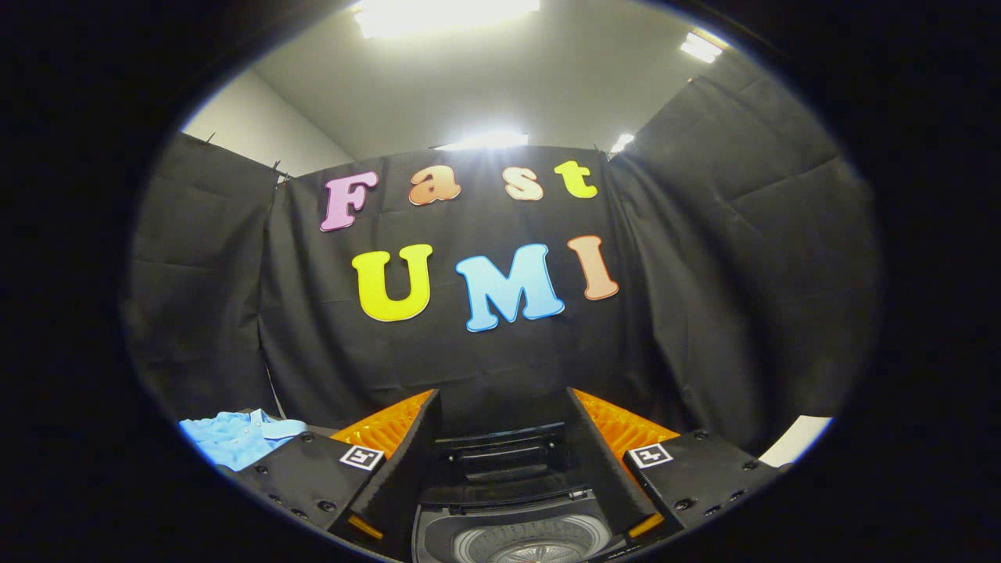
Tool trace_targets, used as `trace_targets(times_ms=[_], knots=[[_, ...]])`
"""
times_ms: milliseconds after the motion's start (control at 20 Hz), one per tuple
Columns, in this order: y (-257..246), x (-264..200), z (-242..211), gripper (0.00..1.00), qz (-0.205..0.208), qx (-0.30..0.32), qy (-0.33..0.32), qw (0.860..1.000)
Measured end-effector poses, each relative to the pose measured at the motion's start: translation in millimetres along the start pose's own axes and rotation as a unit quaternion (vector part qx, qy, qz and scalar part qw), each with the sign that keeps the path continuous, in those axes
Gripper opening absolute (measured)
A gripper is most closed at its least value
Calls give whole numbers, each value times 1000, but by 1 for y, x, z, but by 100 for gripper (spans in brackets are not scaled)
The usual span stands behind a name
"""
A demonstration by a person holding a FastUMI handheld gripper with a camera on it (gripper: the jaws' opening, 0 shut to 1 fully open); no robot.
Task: Put the clothes into the washing machine and then close the washing machine lid.
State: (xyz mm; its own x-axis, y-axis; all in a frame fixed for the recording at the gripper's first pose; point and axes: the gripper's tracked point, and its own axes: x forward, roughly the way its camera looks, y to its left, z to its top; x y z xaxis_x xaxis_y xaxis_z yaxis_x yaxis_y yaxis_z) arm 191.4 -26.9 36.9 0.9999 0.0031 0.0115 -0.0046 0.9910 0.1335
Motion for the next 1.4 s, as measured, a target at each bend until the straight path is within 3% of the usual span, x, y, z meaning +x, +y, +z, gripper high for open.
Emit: trace_targets(times_ms=[500, 800, 950, 1100, 1400], knots=[[12, 134, -71, 98, 31, -33, 69, 997], [31, 160, -97, 98, 50, -35, 102, 993], [84, 142, -95, 98, 104, -13, 121, 987], [155, 108, -93, 98, 190, 10, 152, 970], [263, 42, -104, 98, 310, -40, 198, 929]])
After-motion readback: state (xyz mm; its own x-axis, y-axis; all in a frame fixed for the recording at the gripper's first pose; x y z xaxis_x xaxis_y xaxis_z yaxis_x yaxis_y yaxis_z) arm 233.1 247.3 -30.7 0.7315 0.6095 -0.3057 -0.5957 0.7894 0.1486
